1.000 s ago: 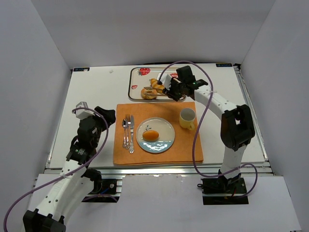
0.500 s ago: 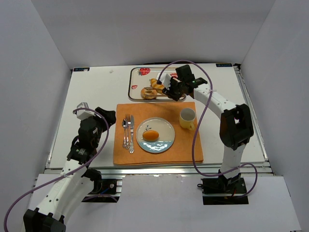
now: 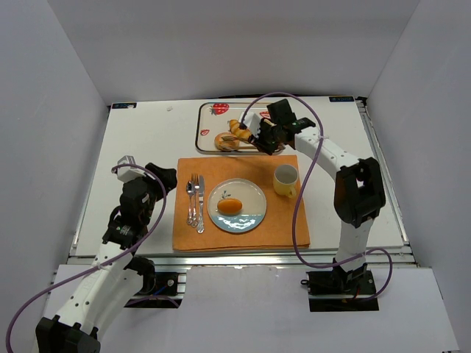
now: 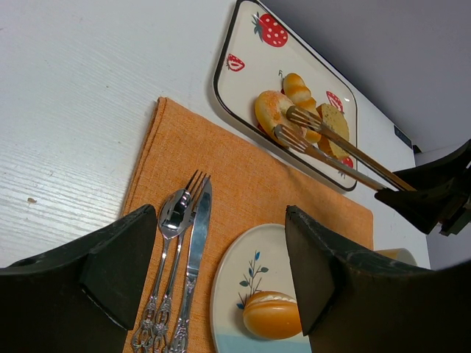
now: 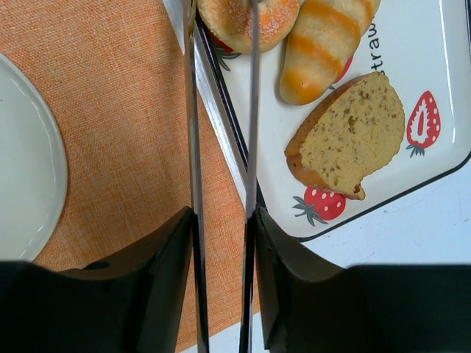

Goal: Place the bread

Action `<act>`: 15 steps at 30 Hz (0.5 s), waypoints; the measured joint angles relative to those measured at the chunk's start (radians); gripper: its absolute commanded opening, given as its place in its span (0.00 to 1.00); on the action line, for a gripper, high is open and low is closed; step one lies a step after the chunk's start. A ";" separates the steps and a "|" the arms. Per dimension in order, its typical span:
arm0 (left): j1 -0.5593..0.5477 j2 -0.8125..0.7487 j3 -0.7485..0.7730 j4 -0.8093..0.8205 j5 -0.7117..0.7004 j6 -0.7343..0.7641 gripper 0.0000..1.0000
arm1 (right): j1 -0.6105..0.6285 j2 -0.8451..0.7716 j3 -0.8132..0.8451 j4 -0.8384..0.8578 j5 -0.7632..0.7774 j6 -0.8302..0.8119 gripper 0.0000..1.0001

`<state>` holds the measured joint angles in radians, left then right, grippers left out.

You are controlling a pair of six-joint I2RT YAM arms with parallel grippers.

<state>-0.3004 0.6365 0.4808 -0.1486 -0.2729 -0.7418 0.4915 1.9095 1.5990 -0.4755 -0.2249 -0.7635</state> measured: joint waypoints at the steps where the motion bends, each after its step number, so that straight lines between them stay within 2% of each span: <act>1: 0.000 0.000 0.000 0.000 0.000 0.000 0.80 | 0.000 0.004 0.005 -0.001 0.002 0.000 0.40; 3: 0.000 0.000 0.000 0.000 0.000 0.000 0.80 | 0.001 0.018 0.018 -0.006 0.006 0.001 0.34; 7: 0.000 0.000 0.000 0.000 0.000 0.000 0.80 | 0.003 0.040 0.047 -0.042 0.007 0.002 0.17; 15: 0.000 0.000 0.000 0.000 0.000 0.000 0.80 | 0.003 0.052 0.094 -0.084 -0.016 0.017 0.01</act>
<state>-0.3004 0.6369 0.4808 -0.1490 -0.2733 -0.7418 0.4946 1.9614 1.6928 -0.5591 -0.2413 -0.7467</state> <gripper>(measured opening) 0.797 0.296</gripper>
